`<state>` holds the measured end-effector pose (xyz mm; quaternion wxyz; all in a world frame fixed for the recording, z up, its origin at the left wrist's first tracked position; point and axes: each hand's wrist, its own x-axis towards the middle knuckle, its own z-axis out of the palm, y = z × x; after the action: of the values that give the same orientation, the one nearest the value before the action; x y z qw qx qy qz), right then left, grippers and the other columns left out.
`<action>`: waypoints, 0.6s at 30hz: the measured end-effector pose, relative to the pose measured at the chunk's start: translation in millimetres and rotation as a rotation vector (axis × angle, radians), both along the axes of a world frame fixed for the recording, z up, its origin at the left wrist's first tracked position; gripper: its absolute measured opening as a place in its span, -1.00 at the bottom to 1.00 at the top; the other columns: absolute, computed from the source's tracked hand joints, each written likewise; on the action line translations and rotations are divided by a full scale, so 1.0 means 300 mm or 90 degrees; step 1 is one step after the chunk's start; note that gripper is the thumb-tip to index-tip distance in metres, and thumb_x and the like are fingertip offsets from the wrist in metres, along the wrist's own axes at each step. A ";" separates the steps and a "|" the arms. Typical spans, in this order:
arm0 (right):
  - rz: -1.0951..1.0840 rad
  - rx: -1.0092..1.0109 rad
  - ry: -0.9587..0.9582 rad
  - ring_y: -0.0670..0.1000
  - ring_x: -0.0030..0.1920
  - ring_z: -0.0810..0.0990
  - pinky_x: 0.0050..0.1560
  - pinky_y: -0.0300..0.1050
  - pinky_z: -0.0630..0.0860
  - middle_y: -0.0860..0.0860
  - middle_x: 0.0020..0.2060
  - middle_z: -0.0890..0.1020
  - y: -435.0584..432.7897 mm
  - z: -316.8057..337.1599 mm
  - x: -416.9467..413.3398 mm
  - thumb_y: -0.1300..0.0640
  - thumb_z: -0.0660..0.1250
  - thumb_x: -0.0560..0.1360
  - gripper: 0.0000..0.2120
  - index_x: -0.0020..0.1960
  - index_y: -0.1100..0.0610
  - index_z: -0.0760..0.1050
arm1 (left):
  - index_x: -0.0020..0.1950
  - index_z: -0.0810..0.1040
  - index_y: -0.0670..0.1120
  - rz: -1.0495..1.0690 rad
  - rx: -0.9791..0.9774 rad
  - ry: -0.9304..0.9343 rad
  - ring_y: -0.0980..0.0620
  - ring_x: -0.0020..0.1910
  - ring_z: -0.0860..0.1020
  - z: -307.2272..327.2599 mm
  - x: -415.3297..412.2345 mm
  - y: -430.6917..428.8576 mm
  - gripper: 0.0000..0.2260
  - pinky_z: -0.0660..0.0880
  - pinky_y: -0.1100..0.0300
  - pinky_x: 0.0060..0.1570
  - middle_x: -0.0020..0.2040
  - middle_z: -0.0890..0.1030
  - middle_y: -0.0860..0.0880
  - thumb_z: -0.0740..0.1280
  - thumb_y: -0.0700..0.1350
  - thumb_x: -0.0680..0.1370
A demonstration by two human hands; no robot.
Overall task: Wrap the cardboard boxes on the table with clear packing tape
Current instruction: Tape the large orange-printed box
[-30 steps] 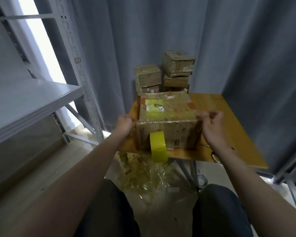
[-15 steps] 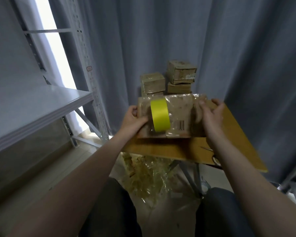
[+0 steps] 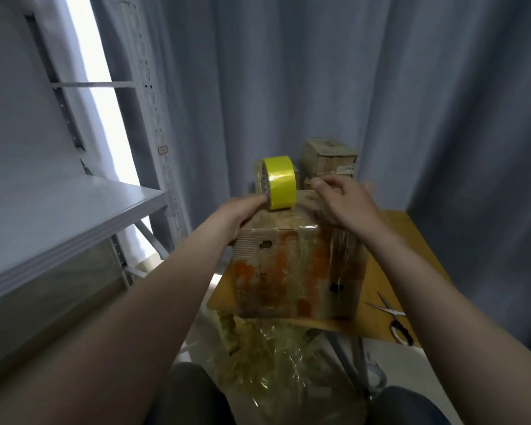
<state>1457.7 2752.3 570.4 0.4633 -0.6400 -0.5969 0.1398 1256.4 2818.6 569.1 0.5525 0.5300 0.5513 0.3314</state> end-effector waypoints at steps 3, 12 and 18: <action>0.085 -0.060 -0.007 -0.07 0.17 0.61 0.20 -0.24 0.45 -0.19 -0.04 0.67 0.052 0.032 -0.081 -0.32 0.28 0.59 -0.68 0.05 -0.13 0.64 | 0.19 0.63 -0.16 -0.010 -0.005 -0.010 -0.05 -0.37 0.71 -0.009 -0.006 0.022 -0.63 0.57 0.17 -0.49 -0.18 0.75 -0.14 0.55 0.02 0.49; 0.130 -0.008 0.148 -0.16 -0.23 0.69 -0.08 -0.18 0.54 -0.04 -0.21 0.76 0.148 0.017 -0.225 0.01 0.34 0.65 -0.70 -0.02 0.22 0.70 | 0.05 0.60 -0.13 0.039 -0.098 -0.058 -0.12 -0.29 0.64 -0.072 -0.022 0.056 -0.81 0.59 0.06 -0.22 -0.20 0.67 -0.16 0.32 -0.03 0.67; 0.179 0.015 0.399 0.17 -0.30 0.74 -0.19 0.11 0.72 0.22 -0.24 0.74 0.039 0.111 -0.311 0.04 0.24 0.71 -0.58 0.09 0.45 0.54 | 0.29 0.60 -0.16 0.096 -0.055 -0.101 -0.18 -0.18 0.73 -0.088 -0.003 0.089 -0.62 0.63 0.01 -0.26 -0.06 0.73 -0.21 0.48 -0.06 0.52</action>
<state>1364.4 2764.1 603.7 0.6075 -0.4722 -0.5096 0.3851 1255.4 2845.2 542.7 0.5906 0.4347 0.5577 0.3887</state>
